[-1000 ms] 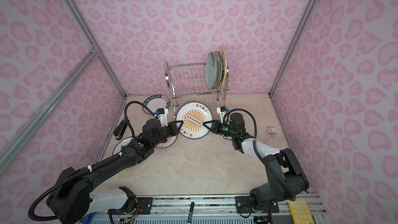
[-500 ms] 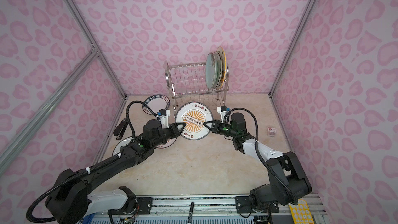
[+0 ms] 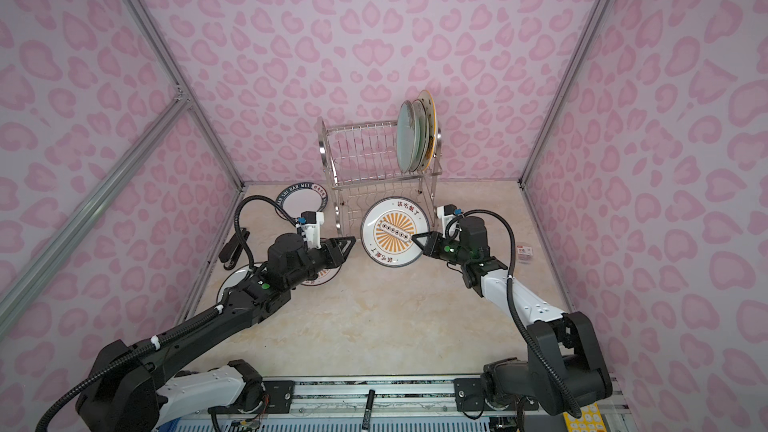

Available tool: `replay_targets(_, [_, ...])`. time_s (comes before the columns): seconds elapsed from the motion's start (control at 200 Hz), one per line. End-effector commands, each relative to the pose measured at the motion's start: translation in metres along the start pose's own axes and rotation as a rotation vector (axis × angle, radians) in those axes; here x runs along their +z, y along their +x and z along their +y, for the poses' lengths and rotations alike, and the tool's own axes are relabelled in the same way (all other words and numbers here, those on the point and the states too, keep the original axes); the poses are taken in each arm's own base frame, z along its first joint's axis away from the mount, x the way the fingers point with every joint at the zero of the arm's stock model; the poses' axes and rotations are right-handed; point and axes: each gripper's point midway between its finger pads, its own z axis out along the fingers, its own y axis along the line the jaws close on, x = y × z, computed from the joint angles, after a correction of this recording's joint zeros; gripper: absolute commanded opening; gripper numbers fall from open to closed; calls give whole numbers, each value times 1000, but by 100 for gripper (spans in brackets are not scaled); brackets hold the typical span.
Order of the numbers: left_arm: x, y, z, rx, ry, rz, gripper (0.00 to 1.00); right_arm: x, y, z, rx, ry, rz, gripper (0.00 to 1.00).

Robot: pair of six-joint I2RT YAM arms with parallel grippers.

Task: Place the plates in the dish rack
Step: 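Hold the sunburst plate upright between both grippers and lift it, then carry the sunburst plate toward the rack with the right gripper while the left opens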

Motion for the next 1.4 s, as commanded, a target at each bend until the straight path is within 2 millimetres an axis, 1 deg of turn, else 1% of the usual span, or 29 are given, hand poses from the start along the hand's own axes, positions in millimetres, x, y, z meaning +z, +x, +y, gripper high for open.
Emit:
replay_targets(0.0, [-1, -6, -1, 23, -2, -30, 43, -10, 3, -8, -77, 58, 18, 0])
replay_targets(0.175, [-1, -6, -1, 25, -2, -29, 43, -29, -4, -7, -117, 89, -2, 0])
replay_targets(0.265, [0, -7, -1, 26, -2, -32, 43, -40, -9, -2, -164, 103, -14, 0])
replay_targets(0.41, [2, -8, -2, 26, -1, -30, 43, -57, -13, 8, -227, 114, -42, 0])
replay_targets(0.66, [6, -9, -6, 22, 16, -23, 43, -83, -25, 43, -346, 65, -131, 0])
replay_targets(0.85, [8, -7, -7, 17, 23, -14, 43, -96, -34, 65, -389, 19, -190, 0])
replay_targets(1.08, [4, -8, -8, 21, 27, -17, 43, -109, -42, 85, -449, -8, -245, 0])
replay_targets(1.2, [4, -8, -8, 18, 26, -21, 43, -118, -52, 102, -480, -37, -296, 0])
replay_targets(1.395, [4, -7, -8, 18, 32, -15, 43, -132, -70, 138, -551, -128, -369, 0])
